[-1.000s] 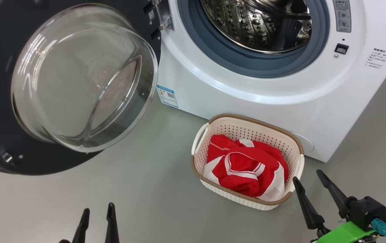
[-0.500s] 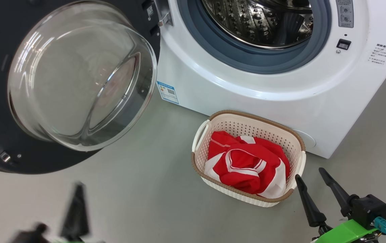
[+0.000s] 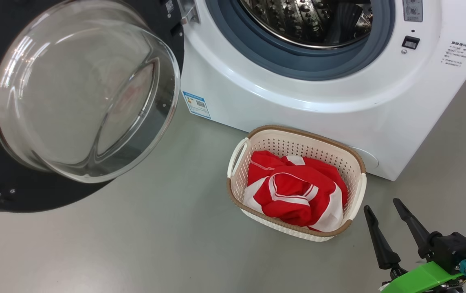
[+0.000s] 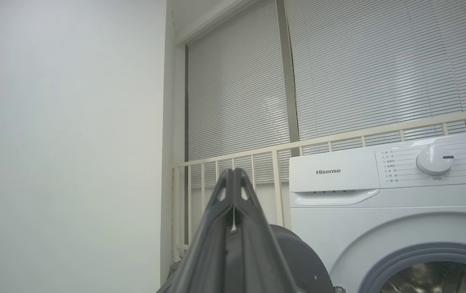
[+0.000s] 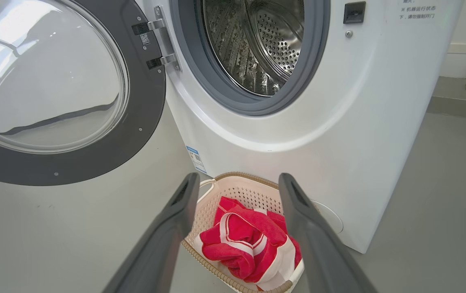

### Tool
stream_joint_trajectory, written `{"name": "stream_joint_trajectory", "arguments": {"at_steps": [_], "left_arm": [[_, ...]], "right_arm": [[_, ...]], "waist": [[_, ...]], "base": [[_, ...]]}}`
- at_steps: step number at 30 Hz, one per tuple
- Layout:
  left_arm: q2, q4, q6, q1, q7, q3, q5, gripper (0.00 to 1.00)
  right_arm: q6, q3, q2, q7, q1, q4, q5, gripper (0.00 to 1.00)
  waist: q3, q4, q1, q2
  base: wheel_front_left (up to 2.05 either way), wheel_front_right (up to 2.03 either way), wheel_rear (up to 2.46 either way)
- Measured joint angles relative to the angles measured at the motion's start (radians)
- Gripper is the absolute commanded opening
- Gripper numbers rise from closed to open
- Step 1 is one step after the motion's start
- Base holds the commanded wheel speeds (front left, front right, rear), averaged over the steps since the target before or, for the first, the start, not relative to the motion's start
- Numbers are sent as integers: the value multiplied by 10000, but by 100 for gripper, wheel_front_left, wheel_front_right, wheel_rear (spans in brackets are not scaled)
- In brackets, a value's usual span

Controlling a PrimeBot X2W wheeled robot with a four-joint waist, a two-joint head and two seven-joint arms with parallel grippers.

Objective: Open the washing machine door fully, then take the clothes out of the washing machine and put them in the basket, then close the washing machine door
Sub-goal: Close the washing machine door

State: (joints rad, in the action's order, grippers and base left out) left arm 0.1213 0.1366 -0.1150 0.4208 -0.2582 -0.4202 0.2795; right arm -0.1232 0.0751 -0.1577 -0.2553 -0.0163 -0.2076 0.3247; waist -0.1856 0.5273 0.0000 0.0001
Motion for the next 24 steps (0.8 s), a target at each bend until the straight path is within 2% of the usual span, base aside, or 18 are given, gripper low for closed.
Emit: {"name": "stream_joint_trajectory", "arguments": {"at_steps": [5, 7, 10, 15, 19, 24], "left_arm": [[1287, -1716, -88, 1505, -46, -552, 585, 0], [1672, -2828, -90, 1978, -40, -690, 1172, 0], [2255, -4372, -90, 2596, 550, -884, 2211, 0], [2872, -6882, -92, 3653, 2575, -1340, 4194, 0], [3413, -8349, -92, 4083, 4132, -1032, 4740, 0], [3693, -9653, -92, 4604, 6088, -665, 5685, 0]], "right_arm": [[0, -59, 36, 0, 5, 27, -6, 100], [0, -107, 71, 0, 4, 36, -8, 100], [-2, -174, 128, 0, 3, 52, -8, 100], [0, -251, 159, 0, 2, 71, -10, 100], [0, -259, 163, 0, 2, 77, -10, 100], [0, -196, 163, 0, 7, 86, -12, 100]], "waist": [[-108, -83, 0, -1], [-117, -99, 0, 0], [-131, -111, 0, 0], [-213, -59, 0, 0], [-267, -3, 0, 0], [-346, -49, -1, 0]], "base": [[0, 0, 0], [0, 0, 0], [0, 0, 0], [0, 0, 0], [0, 0, 0], [0, 0, 0]]}}
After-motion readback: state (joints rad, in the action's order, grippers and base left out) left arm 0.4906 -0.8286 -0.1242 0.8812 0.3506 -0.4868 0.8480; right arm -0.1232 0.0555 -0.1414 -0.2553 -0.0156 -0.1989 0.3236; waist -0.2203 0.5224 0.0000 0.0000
